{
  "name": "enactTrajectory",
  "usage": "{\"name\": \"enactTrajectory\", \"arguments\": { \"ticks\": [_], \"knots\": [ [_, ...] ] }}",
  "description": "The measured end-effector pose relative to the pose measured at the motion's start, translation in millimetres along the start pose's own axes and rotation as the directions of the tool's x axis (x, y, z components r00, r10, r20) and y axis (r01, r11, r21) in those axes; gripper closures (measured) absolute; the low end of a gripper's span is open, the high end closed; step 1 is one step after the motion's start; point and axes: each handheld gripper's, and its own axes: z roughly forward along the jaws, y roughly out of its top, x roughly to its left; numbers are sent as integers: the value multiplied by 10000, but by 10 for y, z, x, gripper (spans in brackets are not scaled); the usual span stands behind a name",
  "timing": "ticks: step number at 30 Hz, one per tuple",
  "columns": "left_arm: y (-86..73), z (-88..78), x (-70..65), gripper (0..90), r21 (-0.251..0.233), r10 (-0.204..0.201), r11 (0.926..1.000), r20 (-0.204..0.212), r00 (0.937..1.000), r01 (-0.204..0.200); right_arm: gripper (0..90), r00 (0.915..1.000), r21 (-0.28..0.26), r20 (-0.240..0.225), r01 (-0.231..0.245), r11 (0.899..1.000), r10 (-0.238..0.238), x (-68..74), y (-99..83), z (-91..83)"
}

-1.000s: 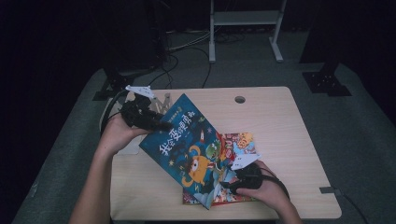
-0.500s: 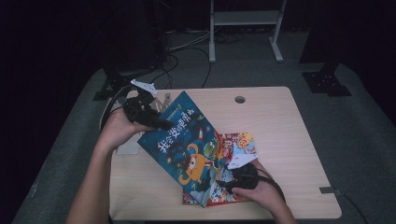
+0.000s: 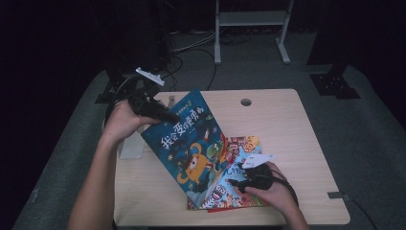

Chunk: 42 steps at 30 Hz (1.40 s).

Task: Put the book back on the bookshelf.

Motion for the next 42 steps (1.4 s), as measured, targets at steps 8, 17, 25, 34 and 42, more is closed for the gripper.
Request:
{"name": "enactTrajectory", "arguments": {
  "ticks": [8, 17, 25, 34, 42],
  "knots": [
    [213, -84, -77, 742, 468, 284, 9985, -231, 9993, -273, 298, 9925, -544, 892, -794, 9954, 841, -306, -110, -173],
    [435, -106, -229, 801, 891, 644, 9941, -276, 9975, -617, 313, 9319, -1228, 2636, -2240, 9668, 2493, -735, -363, -400],
    [528, -123, -376, 826, 1248, 1058, 9873, -550, 9929, -983, 312, 8623, -1310, 3754, -3136, 9405, 3398, -964, -613, -463],
    [418, -323, -376, 826, 739, 740, 9950, -842, 9937, -678, 298, 8253, -1043, 4233, -3653, 9250, 3737, -1071, -735, -412],
    [199, -635, -352, 825, 273, 195, 9995, -1428, 9896, -158, 284, 8149, -880, 4394, -3797, 9209, 3780, -1088, -758, -375]
  ]
}}
